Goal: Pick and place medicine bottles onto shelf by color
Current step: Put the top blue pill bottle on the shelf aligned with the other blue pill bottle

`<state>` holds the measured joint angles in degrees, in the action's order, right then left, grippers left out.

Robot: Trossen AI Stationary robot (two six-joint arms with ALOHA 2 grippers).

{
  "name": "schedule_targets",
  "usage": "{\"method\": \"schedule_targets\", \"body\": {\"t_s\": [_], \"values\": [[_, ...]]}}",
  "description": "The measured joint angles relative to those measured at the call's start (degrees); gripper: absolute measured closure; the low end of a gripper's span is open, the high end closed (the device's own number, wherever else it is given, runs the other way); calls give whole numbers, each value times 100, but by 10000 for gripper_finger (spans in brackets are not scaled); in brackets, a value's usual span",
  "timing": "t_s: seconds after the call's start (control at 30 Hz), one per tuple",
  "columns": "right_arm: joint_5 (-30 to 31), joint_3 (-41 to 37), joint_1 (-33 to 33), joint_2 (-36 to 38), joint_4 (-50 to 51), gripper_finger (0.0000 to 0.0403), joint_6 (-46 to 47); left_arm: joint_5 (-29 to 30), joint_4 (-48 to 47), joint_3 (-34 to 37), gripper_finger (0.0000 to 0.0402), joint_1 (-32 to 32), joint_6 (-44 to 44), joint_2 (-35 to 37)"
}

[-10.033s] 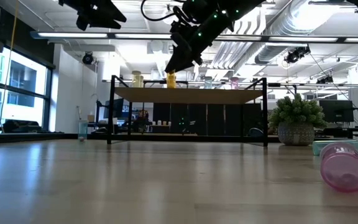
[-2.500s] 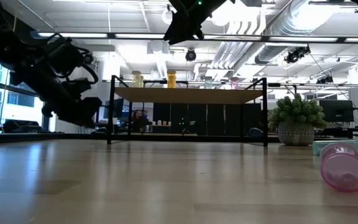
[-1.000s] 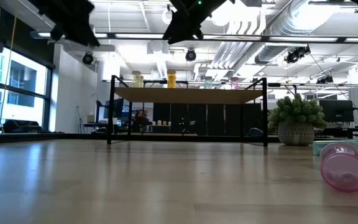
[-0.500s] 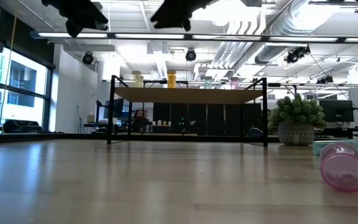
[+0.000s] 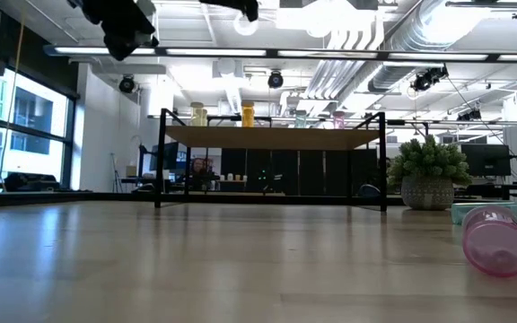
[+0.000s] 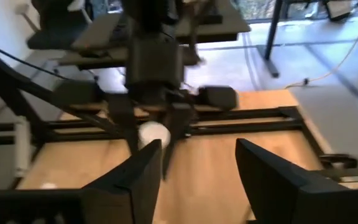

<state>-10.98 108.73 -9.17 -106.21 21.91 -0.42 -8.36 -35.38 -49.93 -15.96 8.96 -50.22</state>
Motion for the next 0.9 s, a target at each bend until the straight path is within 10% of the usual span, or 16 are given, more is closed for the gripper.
{"method": "schedule_targets", "body": {"t_s": [0.9], "values": [[1105, -4, 1373, -626, 520, 193, 1515, 131, -358, 0, 307, 1455, -13, -1106]]}}
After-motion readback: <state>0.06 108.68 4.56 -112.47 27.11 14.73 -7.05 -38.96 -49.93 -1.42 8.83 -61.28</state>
